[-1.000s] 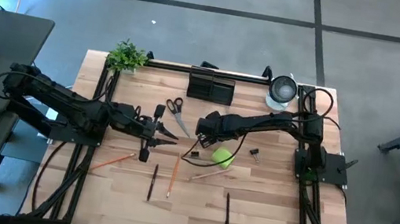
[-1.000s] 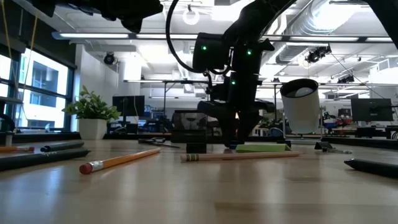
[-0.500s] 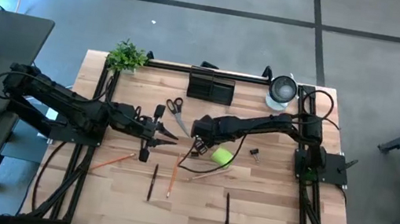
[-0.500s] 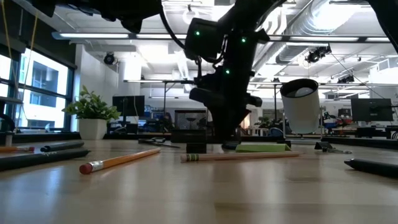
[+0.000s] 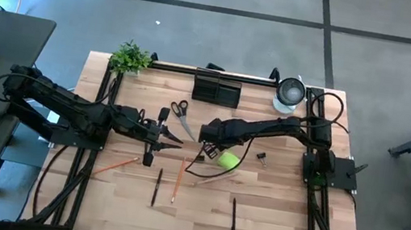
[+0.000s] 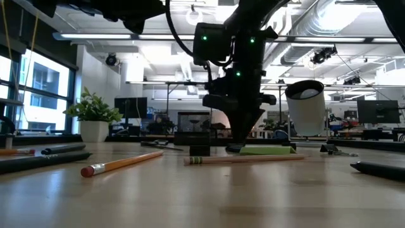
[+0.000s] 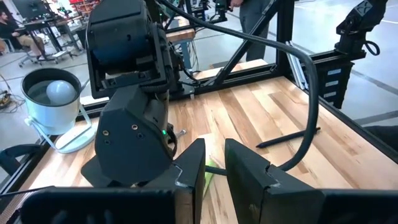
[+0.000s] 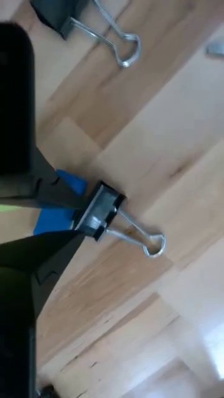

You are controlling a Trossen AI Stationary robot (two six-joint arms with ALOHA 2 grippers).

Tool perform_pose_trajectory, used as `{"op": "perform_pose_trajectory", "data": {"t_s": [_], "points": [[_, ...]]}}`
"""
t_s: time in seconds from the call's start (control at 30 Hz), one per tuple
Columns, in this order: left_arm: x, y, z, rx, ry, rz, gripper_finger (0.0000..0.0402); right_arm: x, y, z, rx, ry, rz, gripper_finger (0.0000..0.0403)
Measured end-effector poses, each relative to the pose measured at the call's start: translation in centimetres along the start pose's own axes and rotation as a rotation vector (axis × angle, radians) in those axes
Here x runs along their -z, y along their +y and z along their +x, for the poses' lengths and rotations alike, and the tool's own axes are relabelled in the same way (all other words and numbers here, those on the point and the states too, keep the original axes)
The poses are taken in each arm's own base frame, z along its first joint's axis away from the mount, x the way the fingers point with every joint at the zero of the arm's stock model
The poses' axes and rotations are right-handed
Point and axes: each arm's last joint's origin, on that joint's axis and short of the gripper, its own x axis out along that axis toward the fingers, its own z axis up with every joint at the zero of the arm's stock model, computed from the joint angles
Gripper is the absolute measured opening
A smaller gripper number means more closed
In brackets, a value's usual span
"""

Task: Pick and place office supplies into organizer
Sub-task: Put the black binder clip into the black desk organizer

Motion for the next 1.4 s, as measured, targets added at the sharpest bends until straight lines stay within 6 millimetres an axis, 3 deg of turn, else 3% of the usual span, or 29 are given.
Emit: {"op": "perform_pose_trajectory", "data": {"t_s": [0.27,0.4,0.57,0.83,1.23,1.4], "points": [[0.0,0.0,0.0,0.000,0.000,0.000,0.0053,0.2,-0.3,-0.1,0.061,-0.009,0.081,0.0195],[0.2,0.0,0.0,0.003,0.016,0.000,0.0053,1.4,-0.5,0.1,0.153,-0.013,0.133,0.0227],[0.2,0.0,0.0,0.003,0.018,0.000,0.0053,2.6,0.3,0.3,0.155,-0.039,0.133,0.0232],[0.2,0.0,0.0,0.003,0.016,-0.002,0.0053,2.8,0.6,0.2,0.150,-0.048,0.141,0.0232],[0.2,0.0,0.0,0.003,0.016,-0.002,0.0053,1.0,1.0,0.6,0.011,-0.122,0.205,0.0232],[0.2,0.0,0.0,0.003,0.016,-0.001,0.0053,0.8,0.3,0.8,0.025,-0.079,0.231,0.0232]]}}
